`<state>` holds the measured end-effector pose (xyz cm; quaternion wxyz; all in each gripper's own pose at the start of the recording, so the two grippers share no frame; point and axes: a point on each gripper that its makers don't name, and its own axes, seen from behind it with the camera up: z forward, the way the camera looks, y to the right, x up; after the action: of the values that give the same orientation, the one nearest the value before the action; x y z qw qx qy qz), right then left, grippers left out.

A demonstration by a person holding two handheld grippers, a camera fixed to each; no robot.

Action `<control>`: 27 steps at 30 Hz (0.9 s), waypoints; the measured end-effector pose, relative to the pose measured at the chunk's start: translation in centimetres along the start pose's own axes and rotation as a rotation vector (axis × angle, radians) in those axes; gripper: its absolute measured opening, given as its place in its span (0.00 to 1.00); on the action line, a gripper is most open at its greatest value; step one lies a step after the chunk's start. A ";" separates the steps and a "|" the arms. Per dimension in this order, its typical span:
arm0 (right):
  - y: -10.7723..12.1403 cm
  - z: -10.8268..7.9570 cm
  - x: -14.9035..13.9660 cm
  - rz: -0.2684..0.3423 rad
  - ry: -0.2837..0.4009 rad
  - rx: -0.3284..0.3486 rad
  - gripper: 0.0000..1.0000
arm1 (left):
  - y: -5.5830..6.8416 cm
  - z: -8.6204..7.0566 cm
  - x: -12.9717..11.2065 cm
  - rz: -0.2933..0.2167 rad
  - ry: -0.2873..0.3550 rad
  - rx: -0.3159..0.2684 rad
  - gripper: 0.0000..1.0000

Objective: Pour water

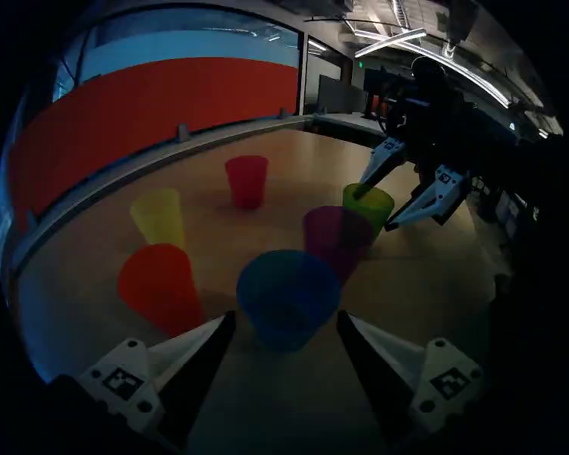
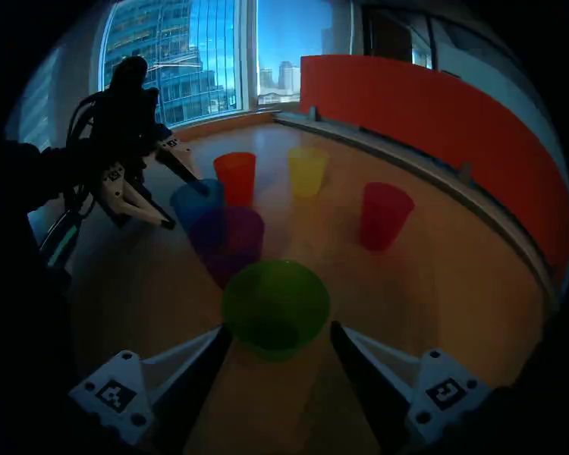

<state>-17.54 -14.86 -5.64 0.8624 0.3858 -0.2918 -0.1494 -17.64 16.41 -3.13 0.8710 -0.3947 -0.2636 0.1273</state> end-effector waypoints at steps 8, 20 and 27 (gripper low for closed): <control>0.0 0.5 0.4 -0.008 0.001 0.005 1.00 | 0.2 0.6 0.4 0.001 0.006 -0.014 0.99; -0.1 0.8 0.8 -0.011 0.009 0.009 0.99 | 0.4 1.1 0.8 0.005 0.015 -0.028 0.99; -0.2 1.0 1.0 -0.014 0.016 0.012 0.94 | 0.5 1.4 0.8 0.002 0.014 -0.032 0.98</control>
<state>-17.41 -16.08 -4.91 0.8613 0.3941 -0.2831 -0.1505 -17.73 17.96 -2.48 0.8663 -0.4096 -0.2592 0.1211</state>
